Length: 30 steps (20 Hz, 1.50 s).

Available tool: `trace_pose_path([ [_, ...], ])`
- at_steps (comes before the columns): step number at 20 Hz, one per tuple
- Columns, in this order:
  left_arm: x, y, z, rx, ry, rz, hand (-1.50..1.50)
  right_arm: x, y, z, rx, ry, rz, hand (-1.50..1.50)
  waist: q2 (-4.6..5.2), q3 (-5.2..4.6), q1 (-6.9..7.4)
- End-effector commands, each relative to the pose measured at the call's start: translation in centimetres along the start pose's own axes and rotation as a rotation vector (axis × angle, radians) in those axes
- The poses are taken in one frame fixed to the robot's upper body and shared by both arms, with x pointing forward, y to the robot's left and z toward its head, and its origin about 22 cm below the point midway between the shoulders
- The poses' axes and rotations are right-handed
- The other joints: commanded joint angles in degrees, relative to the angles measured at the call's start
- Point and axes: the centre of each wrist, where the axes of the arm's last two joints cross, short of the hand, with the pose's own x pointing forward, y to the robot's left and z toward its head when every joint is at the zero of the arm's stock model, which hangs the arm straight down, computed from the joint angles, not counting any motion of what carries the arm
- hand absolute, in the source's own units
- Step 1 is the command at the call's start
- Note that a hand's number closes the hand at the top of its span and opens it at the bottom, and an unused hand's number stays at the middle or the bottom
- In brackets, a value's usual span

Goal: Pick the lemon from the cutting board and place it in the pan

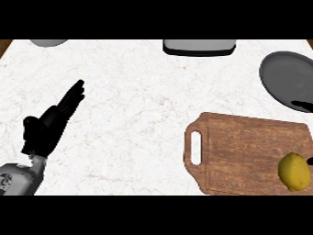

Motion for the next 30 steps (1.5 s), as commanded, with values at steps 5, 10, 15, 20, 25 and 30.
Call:
trace_pose_path([
  [5,0.8,0.0,-0.8,-0.019,0.004,0.006,0.00,6.3,-2.8,-0.6,0.358,0.154,0.270,-1.50,0.03,-0.04,0.32],
  [10,0.2,-0.9,0.1,0.010,0.003,-0.006,0.00,9.7,0.6,-1.8,0.513,0.159,0.288,-1.50,-0.23,0.04,-0.71],
  [15,0.1,0.6,-0.1,-0.006,-0.012,-0.019,0.00,12.3,0.9,-2.3,0.447,0.211,0.344,-1.50,-0.06,0.10,-0.59],
  [20,-0.2,-0.5,0.8,0.007,0.003,0.004,0.00,11.0,2.0,-0.3,0.426,0.250,0.367,-1.50,-0.10,0.13,-0.81],
  [25,1.1,-1.2,0.5,0.018,0.017,-0.002,0.00,9.1,3.5,-1.5,0.447,0.275,0.381,-1.50,-0.03,0.17,-0.63],
  [30,0.0,-0.5,0.1,-0.006,0.009,-0.018,0.00,11.0,4.2,-1.5,0.428,0.284,0.393,-1.50,-0.02,0.13,-0.69],
])
